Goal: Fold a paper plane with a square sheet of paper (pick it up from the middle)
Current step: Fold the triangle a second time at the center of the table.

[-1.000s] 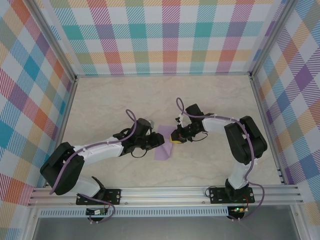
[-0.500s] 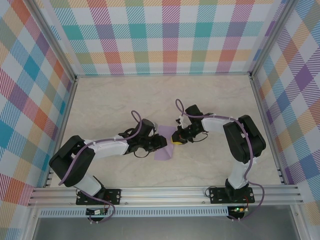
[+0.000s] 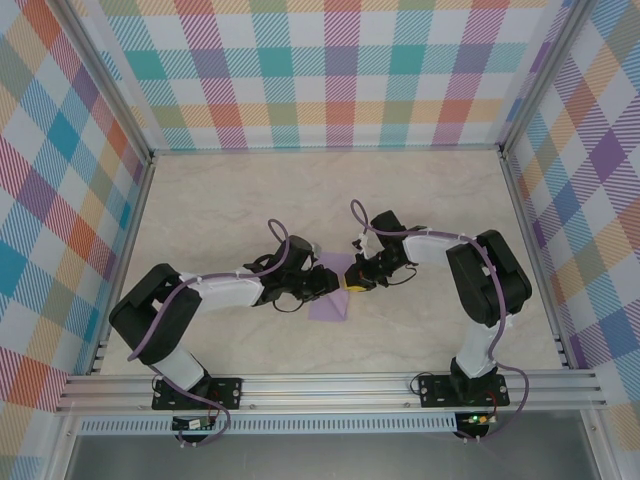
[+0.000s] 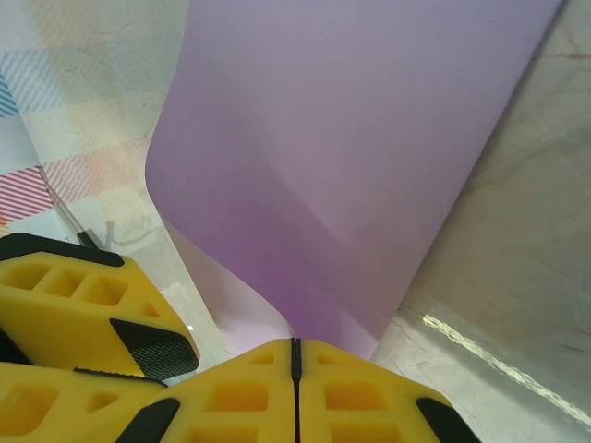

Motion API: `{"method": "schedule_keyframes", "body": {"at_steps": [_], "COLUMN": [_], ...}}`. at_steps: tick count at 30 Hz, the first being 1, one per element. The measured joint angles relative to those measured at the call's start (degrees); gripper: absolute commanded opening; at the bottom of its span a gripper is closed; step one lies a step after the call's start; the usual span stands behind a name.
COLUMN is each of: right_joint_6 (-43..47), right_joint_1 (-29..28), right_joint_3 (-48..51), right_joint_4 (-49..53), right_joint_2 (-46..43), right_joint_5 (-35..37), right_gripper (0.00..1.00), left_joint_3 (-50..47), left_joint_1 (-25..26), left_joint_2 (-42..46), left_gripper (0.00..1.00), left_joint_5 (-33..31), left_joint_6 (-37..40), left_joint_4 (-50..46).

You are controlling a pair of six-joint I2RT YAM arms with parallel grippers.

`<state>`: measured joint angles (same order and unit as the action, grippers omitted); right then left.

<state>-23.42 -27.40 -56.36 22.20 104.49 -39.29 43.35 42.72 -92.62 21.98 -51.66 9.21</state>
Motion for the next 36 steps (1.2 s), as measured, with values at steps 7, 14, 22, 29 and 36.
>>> {"method": "schedule_keyframes", "body": {"at_steps": [7, 14, 22, 29, 36], "right_joint_6": [0.2, 0.4, 0.4, 0.9, 1.5], "right_joint_1": [0.0, 0.0, 0.0, 0.0, -0.1], "right_joint_3": [0.0, -0.5, -1.2, -1.5, -1.5], "right_joint_4": [0.2, 0.6, 0.9, 0.9, 0.9], "right_joint_2": [0.0, 1.7, 2.0, 2.7, 3.5], "right_joint_5": [1.1, 1.3, 1.3, 1.1, 1.1], "right_gripper": [0.07, 0.07, 0.07, 0.07, 0.07], "left_joint_3": [0.9, 0.9, 1.4, 1.4, 1.4], "left_joint_1": [0.5, 0.8, 0.8, 0.8, 0.8], "left_joint_2": [-2.2, -3.3, -3.6, -3.6, -3.6], "left_gripper": [0.23, 0.22, 0.21, 0.20, 0.20], "left_joint_5": [0.1, 0.0, 0.0, -0.2, -0.4], "left_joint_6": [0.0, 0.0, 0.0, 0.0, 0.0], "left_joint_4": [0.2, 0.2, 0.2, -0.2, -0.3]}}
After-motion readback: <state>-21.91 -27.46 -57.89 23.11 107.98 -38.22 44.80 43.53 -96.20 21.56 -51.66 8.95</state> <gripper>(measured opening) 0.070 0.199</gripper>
